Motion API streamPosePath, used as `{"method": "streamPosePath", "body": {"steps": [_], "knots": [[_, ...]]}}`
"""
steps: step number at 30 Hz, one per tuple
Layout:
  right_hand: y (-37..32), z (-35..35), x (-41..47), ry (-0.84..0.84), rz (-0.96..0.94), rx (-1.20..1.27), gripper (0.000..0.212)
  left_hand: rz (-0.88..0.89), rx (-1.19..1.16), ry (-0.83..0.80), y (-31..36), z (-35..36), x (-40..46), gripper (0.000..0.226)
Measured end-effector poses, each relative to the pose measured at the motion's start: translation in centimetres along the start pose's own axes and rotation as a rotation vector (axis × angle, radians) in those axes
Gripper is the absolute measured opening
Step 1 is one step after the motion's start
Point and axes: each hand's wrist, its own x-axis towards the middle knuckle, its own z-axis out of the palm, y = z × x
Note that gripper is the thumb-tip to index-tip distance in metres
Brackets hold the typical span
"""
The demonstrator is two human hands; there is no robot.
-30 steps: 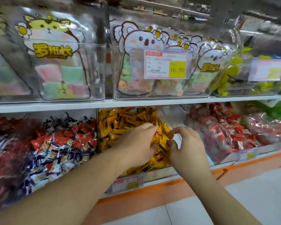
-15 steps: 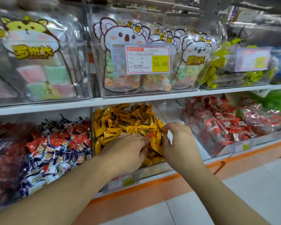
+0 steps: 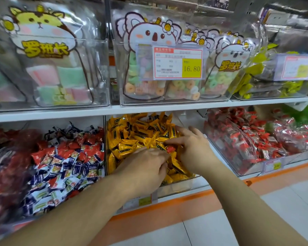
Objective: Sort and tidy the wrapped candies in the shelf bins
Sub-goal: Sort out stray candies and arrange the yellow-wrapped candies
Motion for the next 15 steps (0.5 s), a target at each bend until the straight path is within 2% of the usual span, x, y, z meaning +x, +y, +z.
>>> {"method": "streamPosePath", "body": {"steps": [3,6,15], "knots": [[0.0,0.1,0.1,-0.018,-0.006,-0.012,0.052,0.002,-0.007,0.007,0.0,0.1,0.0,0.043],[0.3,0.8,0.1,0.049,-0.014,-0.004,0.04,-0.001,-0.029,0.012,0.1,0.1,-0.2,0.042],[0.5,-0.2,-1.2,0.233,0.037,0.285,0.018,-0.034,-0.054,0.024,0.3,-0.4,-0.4,0.047]]}}
